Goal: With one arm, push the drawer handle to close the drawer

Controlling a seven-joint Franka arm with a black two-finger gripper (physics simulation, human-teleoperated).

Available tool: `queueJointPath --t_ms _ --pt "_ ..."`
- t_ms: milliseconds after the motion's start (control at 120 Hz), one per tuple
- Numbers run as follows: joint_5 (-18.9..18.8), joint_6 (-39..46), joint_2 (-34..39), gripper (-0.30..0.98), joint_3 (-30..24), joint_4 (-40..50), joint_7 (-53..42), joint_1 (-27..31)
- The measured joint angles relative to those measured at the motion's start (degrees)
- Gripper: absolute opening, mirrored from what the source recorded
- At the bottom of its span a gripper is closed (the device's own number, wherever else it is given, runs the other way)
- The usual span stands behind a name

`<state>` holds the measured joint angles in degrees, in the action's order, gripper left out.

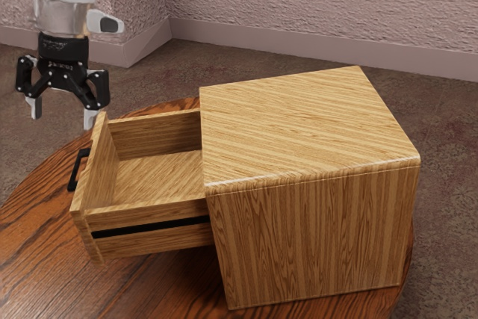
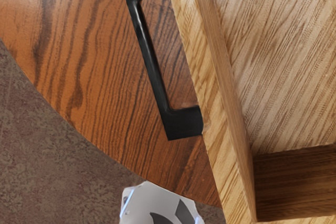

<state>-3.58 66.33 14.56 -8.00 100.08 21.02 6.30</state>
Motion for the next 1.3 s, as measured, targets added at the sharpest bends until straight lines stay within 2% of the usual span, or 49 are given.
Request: queueJointPath --t_ms 92,217,350,442,517,675,817,858,908,992,1067,1167,1300 --pt "0.0 7.1 0.3 0.69 1.2 -0.3 -0.5 -0.2" --pt "3.3 12.9 -0.4 0.68 1.0 -2.1 -0.2 -0.2" --pt "1.8 16.2 -1.0 0.69 3.9 -3.5 1.4 0.3" --pt "-0.8 19.0 -5.5 0.69 9.9 -6.5 3.1 -6.2" --pt "-2.0 20.9 -6.8 0.69 13.2 -7.2 5.4 -8.1" --pt "-2.9 26.3 -0.2 0.69 17.8 3.1 11.2 -5.7" --pt "-2.6 32.7 10.6 0.68 20.1 19.8 18.9 -0.1" --pt "-2.1 34.6 13.0 0.63 21.5 23.6 21.2 0.8" --pt "-1.8 36.4 14.5 0.51 22.7 25.9 23.8 1.2" --pt "-1.6 38.3 15.5 0.29 23.7 27.8 28.0 1.5" --pt "-1.5 39.0 15.8 0.15 24.4 28.3 31.7 1.5" --pt "-1.3 39.8 15.1 0.04 24.7 28.4 39.7 0.8" --pt "-1.0 40.9 13.1 -0.04 24.7 28.6 51.5 -1.5"
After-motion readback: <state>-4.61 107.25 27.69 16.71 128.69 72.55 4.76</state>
